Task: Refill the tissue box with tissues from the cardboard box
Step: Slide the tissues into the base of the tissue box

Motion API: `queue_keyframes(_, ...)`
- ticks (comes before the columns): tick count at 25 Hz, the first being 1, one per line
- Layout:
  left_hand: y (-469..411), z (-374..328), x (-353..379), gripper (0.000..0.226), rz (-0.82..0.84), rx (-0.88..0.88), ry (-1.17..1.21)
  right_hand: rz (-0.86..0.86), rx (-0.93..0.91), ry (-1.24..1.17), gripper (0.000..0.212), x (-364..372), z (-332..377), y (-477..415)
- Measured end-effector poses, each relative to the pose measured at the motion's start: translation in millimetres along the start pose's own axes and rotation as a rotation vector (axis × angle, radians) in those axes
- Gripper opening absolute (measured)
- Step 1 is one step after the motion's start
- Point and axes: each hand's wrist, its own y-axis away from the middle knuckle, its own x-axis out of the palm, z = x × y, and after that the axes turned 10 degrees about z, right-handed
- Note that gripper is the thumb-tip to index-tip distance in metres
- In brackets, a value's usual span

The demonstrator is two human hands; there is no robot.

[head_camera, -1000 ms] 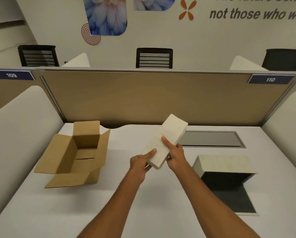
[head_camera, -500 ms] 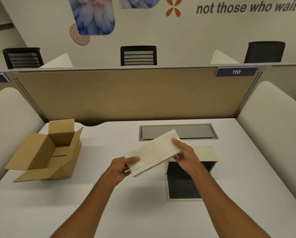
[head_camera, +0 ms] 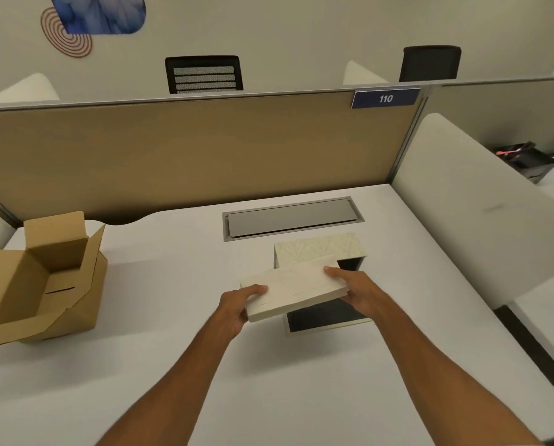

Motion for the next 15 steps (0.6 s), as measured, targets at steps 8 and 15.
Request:
queue_keyframes(8, -28, 30, 37, 0.068, -0.119, -0.036, -0.12, -0.145, 0.119, -0.021, 0.023, -42, -23, 3)
queue_keyframes(15, -64, 48, 66, 0.074, -0.145, -0.059, -0.132, -0.217, 0.207, 0.088, 0.043, -79, -25, -36)
